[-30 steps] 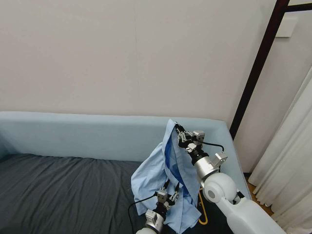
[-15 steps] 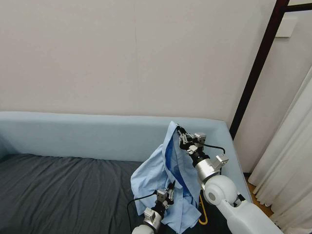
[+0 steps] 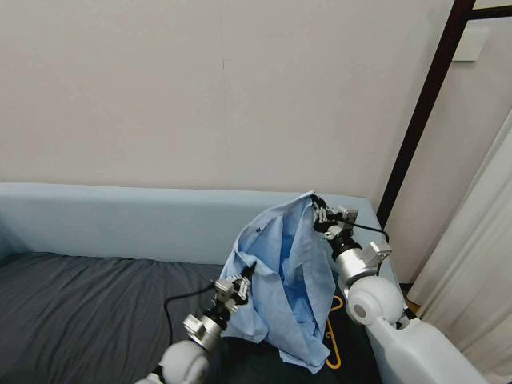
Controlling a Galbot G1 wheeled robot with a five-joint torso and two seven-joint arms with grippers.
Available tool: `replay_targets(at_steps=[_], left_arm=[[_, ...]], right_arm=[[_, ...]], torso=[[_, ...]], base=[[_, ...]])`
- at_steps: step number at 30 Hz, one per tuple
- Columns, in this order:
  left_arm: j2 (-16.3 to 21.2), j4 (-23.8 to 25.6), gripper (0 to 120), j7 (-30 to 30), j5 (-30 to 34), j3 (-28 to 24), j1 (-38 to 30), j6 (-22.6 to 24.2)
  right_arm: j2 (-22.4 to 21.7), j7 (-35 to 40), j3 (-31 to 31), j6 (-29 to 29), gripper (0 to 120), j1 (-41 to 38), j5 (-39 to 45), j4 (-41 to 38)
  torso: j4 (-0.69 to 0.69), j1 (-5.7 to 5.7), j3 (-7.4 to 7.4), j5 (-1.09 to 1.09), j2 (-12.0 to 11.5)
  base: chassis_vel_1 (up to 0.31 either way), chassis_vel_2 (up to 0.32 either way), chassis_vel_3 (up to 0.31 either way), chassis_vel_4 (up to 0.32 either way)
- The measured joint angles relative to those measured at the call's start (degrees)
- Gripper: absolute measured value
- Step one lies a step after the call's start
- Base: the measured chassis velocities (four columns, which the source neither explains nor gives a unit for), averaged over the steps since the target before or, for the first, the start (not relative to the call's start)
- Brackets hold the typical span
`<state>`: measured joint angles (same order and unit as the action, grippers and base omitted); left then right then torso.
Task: Pick up the clothes from the sofa and hang them on the clothes hanger.
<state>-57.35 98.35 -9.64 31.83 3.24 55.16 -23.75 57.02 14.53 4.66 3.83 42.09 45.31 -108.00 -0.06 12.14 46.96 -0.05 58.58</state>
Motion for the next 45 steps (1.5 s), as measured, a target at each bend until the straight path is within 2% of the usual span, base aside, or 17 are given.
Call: replay_targets(at_steps=[2, 4, 7, 8, 11, 13, 17, 18, 22, 26, 31, 36, 38, 39, 41, 42, 45], left_arm=[[1.9, 1.9, 0, -0.7, 0.9, 0.7, -0.5, 0.4], [8.1, 7.6, 0, -3.1, 4.6, 2.6, -2.7, 1.7], [14.0, 10.8, 0, -4.3, 8.7, 3.6, -6.8, 2.3], [14.0, 10.8, 0, -4.3, 8.7, 3.6, -6.8, 2.3], [19.6, 10.9, 0, -5.8, 12.6, 3.2, -12.9, 2.7], [21.0, 10.7, 0, -6.3, 13.8, 2.8, -14.8, 2.8], [27.7, 9.7, 0, -9.0, 19.4, 1.5, -23.4, 3.9], [27.7, 9.7, 0, -9.0, 19.4, 1.5, -23.4, 3.9], [33.6, 9.6, 0, -11.6, 22.1, 2.1, -26.8, 4.2], [35.4, 8.9, 0, -13.6, 22.3, 2.1, -27.6, 4.2], [35.6, 7.7, 0, -18.1, 21.1, 2.3, -26.4, 4.2], [35.3, 6.0, 0, -25.1, 18.5, 3.0, -23.8, 4.3], [35.2, 4.4, 0, -31.0, 16.0, 4.0, -21.8, 4.4], [35.2, 4.4, 0, -31.0, 16.0, 4.0, -21.8, 4.4], [35.0, 2.8, 0, -35.5, 13.5, 4.5, -20.7, 4.6], [34.5, 0.5, 0, -39.8, 9.8, 4.6, -19.7, 5.1], [33.9, -1.4, 0, -42.2, 6.6, 4.6, -18.2, 5.2]], right_arm=[[-0.5, -0.2, 0.3, 0.0, 0, -0.3, 0.2, -0.7], [-2.1, -0.5, 1.5, -0.1, 0, -1.3, 1.2, -3.1], [-4.0, -1.1, 2.7, 0.3, 0, -2.6, 3.0, -5.4], [-4.0, -1.1, 2.7, 0.3, 0, -2.6, 3.0, -5.4], [-6.5, -2.4, 3.6, 1.2, 0, -4.3, 5.9, -7.3], [-7.1, -2.6, 3.8, 1.4, 0, -4.8, 6.6, -7.7], [-10.2, -3.0, 4.3, 2.0, 0, -8.9, 9.9, -9.2], [-10.2, -3.0, 4.3, 2.0, 0, -8.9, 9.9, -9.2], [-12.1, -2.9, 3.8, 1.9, 0, -13.6, 12.1, -9.8], [-13.3, -1.8, 3.6, 0.7, 0, -14.3, 12.1, -10.3], [-14.4, 1.2, 3.7, -3.9, 0, -9.4, 7.0, -11.4], [-13.2, 4.5, 3.9, -9.8, 0, 0.3, -1.8, -13.2], [-10.5, 6.9, 2.7, -12.1, 0, 5.5, -5.8, -13.5], [-10.5, 6.9, 2.7, -12.1, 0, 5.5, -5.8, -13.5], [-7.9, 7.1, 1.5, -11.9, 0, 8.4, -8.7, -12.6], [-5.2, 5.0, 0.6, -8.9, 0, 10.7, -11.7, -10.7], [-3.2, 2.8, 0.1, -5.7, 0, 12.3, -14.6, -8.8]], torso=[[0.00, 0.00, 0.00, 0.01, 0.0], [-0.01, 0.00, 0.00, -0.05, 0.0], [-0.02, -0.01, -0.01, 0.01, 0.0], [-0.02, -0.01, -0.01, 0.01, 0.0], [-0.02, -0.01, 0.00, -0.01, 0.0], [-0.02, -0.01, 0.00, 0.01, 0.0], [-0.03, 0.00, 0.00, 0.01, 0.0], [-0.03, 0.00, 0.00, 0.01, 0.0], [0.02, 0.00, -0.01, 0.00, 0.0], [0.02, 0.00, -0.01, -0.01, 0.0], [-0.02, 0.00, 0.00, 0.00, 0.0], [-0.03, 0.00, 0.00, 0.01, 0.0], [-0.03, 0.00, 0.00, 0.01, 0.0], [-0.03, 0.00, 0.00, 0.01, 0.0], [0.00, -0.01, -0.01, 0.00, 0.0], [0.00, -0.01, -0.01, 0.01, 0.0], [0.00, 0.00, -0.01, 0.00, 0.0]], base=[[0.000, 0.000, 0.000, 0.000], [0.000, 0.000, 0.000, 0.000], [0.000, 0.000, 0.000, 0.000], [0.000, 0.000, 0.000, 0.000], [0.000, 0.000, 0.000, 0.000], [0.000, 0.000, 0.000, 0.000], [0.000, 0.000, 0.000, 0.000], [0.000, 0.000, 0.000, 0.000], [0.000, 0.000, 0.000, 0.000], [0.000, 0.000, 0.000, 0.000], [0.000, 0.000, 0.000, 0.000], [0.000, 0.000, 0.000, 0.000], [0.000, 0.000, 0.000, 0.000], [0.000, 0.000, 0.000, 0.000], [0.000, 0.000, 0.000, 0.000], [0.000, 0.000, 0.000, 0.000], [0.000, 0.000, 0.000, 0.000]])
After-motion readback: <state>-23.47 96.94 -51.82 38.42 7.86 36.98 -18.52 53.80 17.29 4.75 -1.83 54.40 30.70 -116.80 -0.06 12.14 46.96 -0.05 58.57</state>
